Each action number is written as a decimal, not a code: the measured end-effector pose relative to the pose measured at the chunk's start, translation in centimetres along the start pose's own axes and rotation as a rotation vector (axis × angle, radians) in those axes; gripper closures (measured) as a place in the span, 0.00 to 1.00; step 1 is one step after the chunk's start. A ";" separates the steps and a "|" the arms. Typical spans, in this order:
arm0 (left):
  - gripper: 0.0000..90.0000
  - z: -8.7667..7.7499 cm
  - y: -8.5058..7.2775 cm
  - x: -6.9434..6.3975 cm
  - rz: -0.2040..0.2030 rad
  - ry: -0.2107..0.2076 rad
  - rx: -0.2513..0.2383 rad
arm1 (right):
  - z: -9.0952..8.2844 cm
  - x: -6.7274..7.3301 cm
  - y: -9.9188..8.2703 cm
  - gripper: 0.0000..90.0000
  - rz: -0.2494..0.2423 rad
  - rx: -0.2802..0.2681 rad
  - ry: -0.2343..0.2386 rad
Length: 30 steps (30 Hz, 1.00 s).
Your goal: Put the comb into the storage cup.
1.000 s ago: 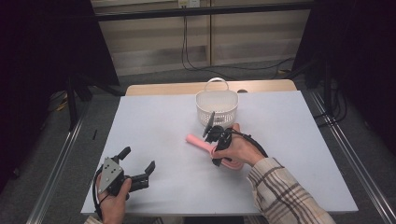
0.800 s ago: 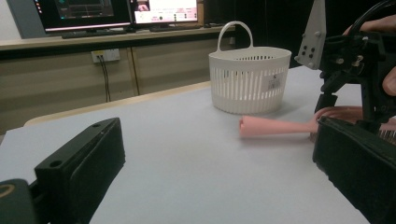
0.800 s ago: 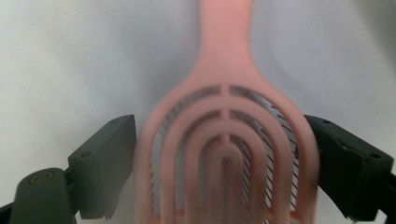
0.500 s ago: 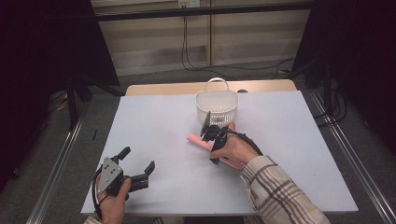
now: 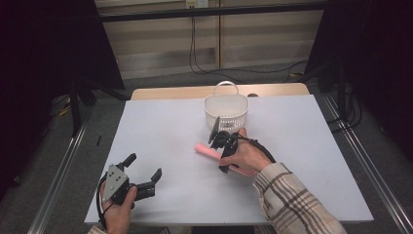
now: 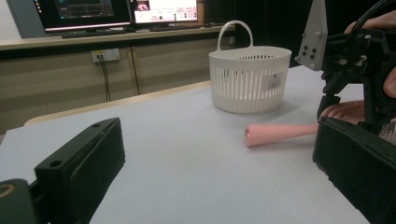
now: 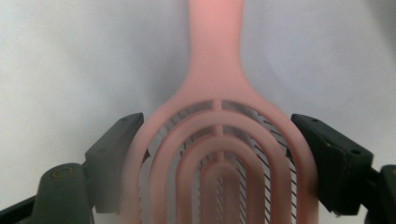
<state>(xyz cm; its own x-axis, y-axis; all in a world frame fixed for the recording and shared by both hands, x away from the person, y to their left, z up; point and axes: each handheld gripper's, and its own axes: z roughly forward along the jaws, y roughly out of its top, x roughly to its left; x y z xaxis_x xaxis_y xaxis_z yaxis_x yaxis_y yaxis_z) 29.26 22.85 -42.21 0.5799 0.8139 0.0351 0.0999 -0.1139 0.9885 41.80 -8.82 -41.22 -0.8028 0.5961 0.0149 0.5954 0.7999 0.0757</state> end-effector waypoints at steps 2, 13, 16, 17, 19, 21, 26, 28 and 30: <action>0.03 0.0 0.0 0.0 0.005 0.000 0.003 | -0.2 0.2 -0.1 0.22 0.002 -0.011 0.005; 0.03 0.1 0.0 0.0 0.002 -0.002 0.008 | -2.1 0.2 -0.5 0.22 -0.018 -0.043 -0.012; 0.02 0.1 0.0 0.0 0.003 0.001 0.012 | -2.4 0.2 -0.7 0.22 -0.011 -0.065 -0.002; 0.02 0.1 -0.1 0.0 0.002 0.001 0.012 | -2.4 0.2 -0.8 0.22 -0.015 -0.073 0.002; 0.02 0.1 -0.1 0.0 0.002 -0.001 0.014 | -2.4 0.1 -1.0 0.22 -0.010 -0.077 0.006; 0.02 0.1 -0.1 0.0 0.006 -0.001 0.017 | -2.4 0.0 -1.2 0.22 -0.013 -0.080 0.005; 0.02 0.7 -0.1 -0.3 0.026 -0.044 0.050 | -3.0 -0.2 -1.8 0.22 -0.005 -0.095 0.016; 0.02 1.0 0.0 -0.5 0.026 -0.056 0.061 | -3.3 -0.2 -2.0 0.22 -0.001 -0.100 0.014; 0.02 1.4 0.2 -0.6 0.030 -0.069 0.070 | -3.6 -0.3 -2.3 0.22 -0.003 -0.107 0.015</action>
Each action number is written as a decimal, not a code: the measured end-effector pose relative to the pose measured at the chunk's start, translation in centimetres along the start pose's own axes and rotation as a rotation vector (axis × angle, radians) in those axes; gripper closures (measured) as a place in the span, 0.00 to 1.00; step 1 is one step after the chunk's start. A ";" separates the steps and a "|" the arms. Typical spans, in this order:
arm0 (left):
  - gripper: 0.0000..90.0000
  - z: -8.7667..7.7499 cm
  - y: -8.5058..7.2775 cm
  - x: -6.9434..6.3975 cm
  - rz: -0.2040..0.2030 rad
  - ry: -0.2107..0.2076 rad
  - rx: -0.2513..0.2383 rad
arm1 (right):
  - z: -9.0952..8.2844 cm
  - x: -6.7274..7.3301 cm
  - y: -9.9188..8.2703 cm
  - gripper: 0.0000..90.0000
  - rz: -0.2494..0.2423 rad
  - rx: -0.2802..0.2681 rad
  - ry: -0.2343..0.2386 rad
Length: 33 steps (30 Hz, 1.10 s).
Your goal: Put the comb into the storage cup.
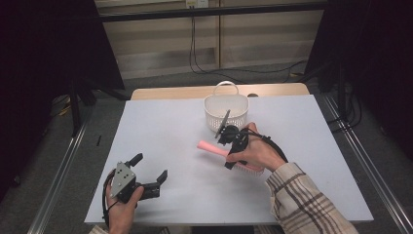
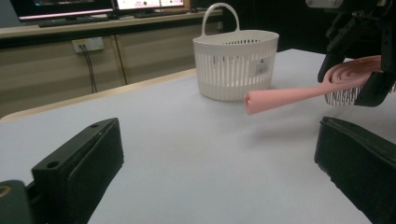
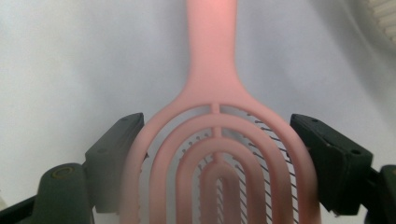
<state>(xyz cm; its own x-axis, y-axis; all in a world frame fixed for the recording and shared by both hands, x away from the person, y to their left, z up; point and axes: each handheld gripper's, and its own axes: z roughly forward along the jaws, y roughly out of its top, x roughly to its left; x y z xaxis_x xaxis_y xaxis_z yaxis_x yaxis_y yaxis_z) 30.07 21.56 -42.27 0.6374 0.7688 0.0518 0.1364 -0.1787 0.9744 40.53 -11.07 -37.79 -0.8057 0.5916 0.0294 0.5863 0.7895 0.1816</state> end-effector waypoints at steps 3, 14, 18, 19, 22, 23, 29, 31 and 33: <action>0.01 0.5 0.4 -0.2 0.015 -0.010 0.008 | -0.4 -0.1 -0.3 0.22 0.005 -0.004 0.000; 0.02 1.4 1.7 -1.5 0.154 -0.091 0.044 | -2.7 -0.1 -2.0 0.22 -0.006 -0.052 0.012; 0.02 1.9 2.4 -2.3 0.288 -0.100 0.057 | -3.4 0.0 -2.7 0.22 -0.007 -0.065 0.013; 0.02 2.0 2.6 -2.5 0.309 -0.104 0.054 | -3.6 0.0 -2.8 0.22 -0.008 -0.067 0.009; 0.02 2.4 3.1 -2.9 0.339 -0.112 0.050 | -4.0 0.2 -3.4 0.22 -0.012 -0.087 0.006; 0.02 2.6 3.2 -3.1 0.351 -0.113 0.054 | -4.1 0.2 -3.6 0.22 -0.009 -0.095 0.008; 0.04 4.1 3.2 -4.7 0.502 -0.122 0.108 | -4.3 0.4 -4.2 0.22 -0.028 -0.092 0.020; 0.04 4.7 3.3 -5.1 0.495 -0.141 0.114 | -4.4 0.5 -4.2 0.22 -0.031 -0.095 0.022; 0.04 5.1 3.5 -5.5 0.533 -0.137 0.116 | -4.5 0.6 -4.2 0.22 -0.042 -0.100 0.030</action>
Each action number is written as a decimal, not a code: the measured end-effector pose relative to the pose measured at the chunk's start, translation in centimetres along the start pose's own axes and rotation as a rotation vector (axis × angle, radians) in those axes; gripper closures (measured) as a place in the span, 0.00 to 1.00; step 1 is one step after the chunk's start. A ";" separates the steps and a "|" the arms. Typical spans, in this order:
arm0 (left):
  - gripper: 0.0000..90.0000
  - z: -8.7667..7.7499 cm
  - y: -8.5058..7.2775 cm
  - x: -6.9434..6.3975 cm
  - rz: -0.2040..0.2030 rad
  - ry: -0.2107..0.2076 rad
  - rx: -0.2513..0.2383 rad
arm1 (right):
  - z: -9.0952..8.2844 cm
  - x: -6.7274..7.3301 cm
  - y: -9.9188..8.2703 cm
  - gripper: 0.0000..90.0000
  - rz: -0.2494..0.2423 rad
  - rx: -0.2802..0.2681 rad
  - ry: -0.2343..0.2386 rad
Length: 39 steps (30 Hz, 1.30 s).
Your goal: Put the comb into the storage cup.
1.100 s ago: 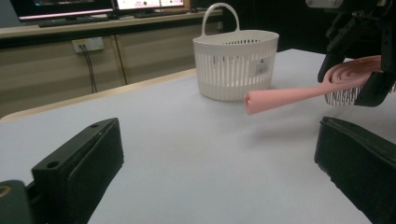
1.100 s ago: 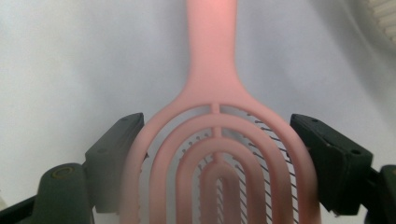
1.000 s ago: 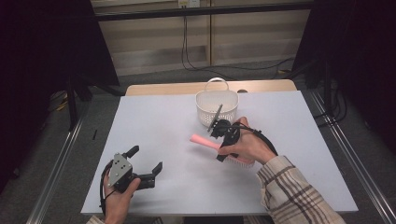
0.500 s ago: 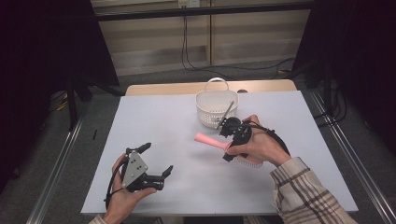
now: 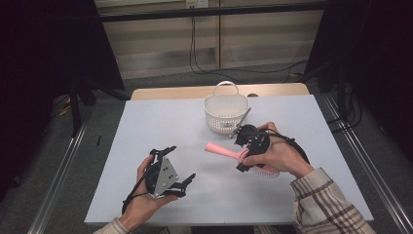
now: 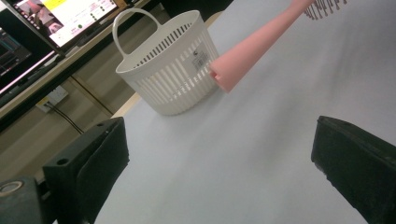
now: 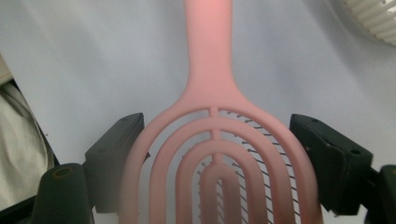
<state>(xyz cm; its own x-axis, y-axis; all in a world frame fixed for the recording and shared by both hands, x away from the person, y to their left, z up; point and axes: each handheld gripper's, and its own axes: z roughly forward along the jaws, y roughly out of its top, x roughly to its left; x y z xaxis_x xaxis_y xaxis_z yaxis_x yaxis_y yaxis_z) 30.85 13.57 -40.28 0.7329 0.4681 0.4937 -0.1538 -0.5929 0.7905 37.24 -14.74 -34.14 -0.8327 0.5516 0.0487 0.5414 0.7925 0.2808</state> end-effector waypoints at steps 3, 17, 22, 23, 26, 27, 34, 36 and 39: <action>0.04 0.5 0.6 -0.2 0.057 0.022 0.001 | -0.1 0.1 0.2 0.22 -0.004 -0.006 0.000; 0.09 3.2 3.1 -1.8 0.342 0.114 0.024 | -0.3 0.6 0.8 0.22 -0.018 0.000 0.015; 0.14 4.1 3.8 -2.3 0.413 0.121 0.033 | -0.2 0.7 0.9 0.22 -0.028 0.004 0.027; 0.15 4.2 3.9 -2.4 0.422 0.122 0.036 | -0.3 0.7 1.0 0.22 -0.030 0.005 0.026; 0.19 4.5 4.2 -2.9 0.467 0.134 0.040 | -0.3 0.9 1.1 0.22 -0.025 0.007 0.029; 0.25 4.5 4.3 -3.0 0.500 0.136 0.042 | -0.3 0.8 1.1 0.23 -0.030 0.007 0.029; 0.41 4.9 4.8 -3.9 0.570 0.140 0.053 | -0.2 0.9 1.4 0.22 -0.030 0.009 0.028; 0.44 5.2 4.9 -4.2 0.591 0.143 0.057 | -0.1 1.0 1.5 0.22 -0.036 0.009 0.030; 0.49 5.4 5.1 -4.5 0.604 0.134 0.066 | -0.1 1.0 1.7 0.22 -0.034 0.010 0.025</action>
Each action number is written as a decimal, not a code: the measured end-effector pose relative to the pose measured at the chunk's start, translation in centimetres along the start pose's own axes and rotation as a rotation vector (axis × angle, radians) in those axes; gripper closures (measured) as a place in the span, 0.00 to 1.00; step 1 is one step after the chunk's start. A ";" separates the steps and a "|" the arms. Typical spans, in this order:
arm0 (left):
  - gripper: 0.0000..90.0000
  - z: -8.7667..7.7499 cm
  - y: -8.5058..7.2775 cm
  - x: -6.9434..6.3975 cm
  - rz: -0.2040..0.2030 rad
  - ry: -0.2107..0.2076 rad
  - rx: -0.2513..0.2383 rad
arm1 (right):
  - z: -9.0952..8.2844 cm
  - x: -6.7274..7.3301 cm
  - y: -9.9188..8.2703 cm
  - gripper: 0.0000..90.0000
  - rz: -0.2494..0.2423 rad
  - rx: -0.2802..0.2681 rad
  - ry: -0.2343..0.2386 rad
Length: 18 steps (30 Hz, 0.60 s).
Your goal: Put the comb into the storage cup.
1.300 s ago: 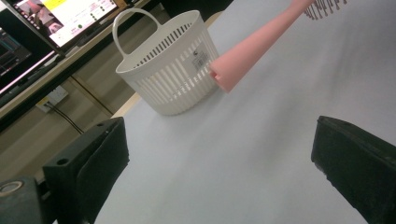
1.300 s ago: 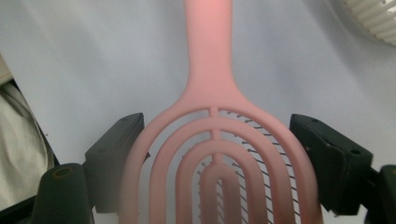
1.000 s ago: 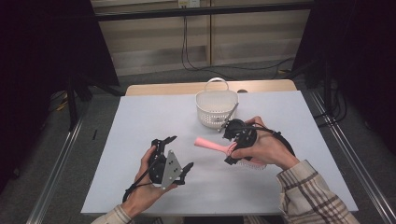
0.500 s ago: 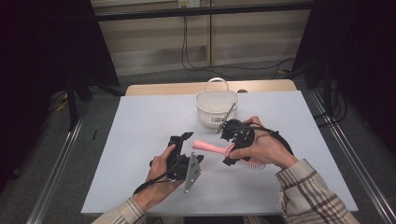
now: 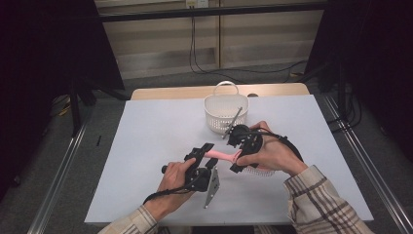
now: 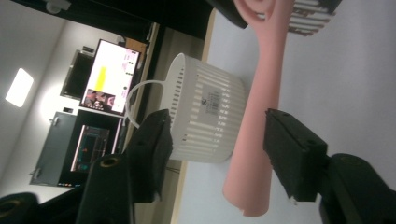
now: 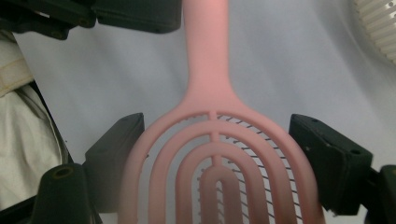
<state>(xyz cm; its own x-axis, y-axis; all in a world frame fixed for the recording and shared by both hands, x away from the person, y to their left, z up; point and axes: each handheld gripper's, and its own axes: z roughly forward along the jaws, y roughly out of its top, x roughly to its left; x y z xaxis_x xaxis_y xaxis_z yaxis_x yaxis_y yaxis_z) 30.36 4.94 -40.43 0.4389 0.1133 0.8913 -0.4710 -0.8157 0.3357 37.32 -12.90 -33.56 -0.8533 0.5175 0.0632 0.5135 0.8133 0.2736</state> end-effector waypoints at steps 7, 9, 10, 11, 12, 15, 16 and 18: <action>0.46 0.2 0.3 -0.3 -0.021 -0.013 0.007 | 0.0 -0.1 0.0 0.23 0.009 -0.004 -0.003; 0.46 -0.1 0.5 -0.4 -0.002 -0.037 0.018 | -0.1 -0.1 0.0 0.23 0.009 -0.006 -0.004; 0.46 -0.1 0.7 -0.7 -0.023 -0.046 0.003 | -0.1 -0.1 0.0 0.23 0.011 -0.006 -0.006; 0.46 0.0 0.8 -0.9 -0.018 -0.045 -0.002 | -0.1 -0.1 0.0 0.23 0.010 -0.005 -0.005; 0.47 0.1 0.8 -1.0 -0.016 -0.047 -0.003 | -0.2 0.0 0.1 0.23 0.011 -0.006 -0.001; 0.51 0.6 0.8 -1.1 0.011 -0.057 0.002 | -0.3 0.1 0.2 0.23 0.008 -0.011 0.000; 0.52 0.8 0.7 -1.2 0.013 -0.061 0.009 | -0.3 0.1 0.2 0.23 0.002 -0.014 -0.002; 0.57 1.1 0.7 -1.2 0.021 -0.068 0.012 | -0.4 0.2 0.3 0.23 0.001 -0.015 0.001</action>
<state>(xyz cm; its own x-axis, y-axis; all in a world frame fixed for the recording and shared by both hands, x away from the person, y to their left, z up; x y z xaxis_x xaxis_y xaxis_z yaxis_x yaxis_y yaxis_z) 30.35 3.59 -41.64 0.4806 0.0575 0.8751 -0.4717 -0.8243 0.3132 37.23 -12.66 -33.10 -0.8528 0.5181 0.0649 0.5131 0.8085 0.2882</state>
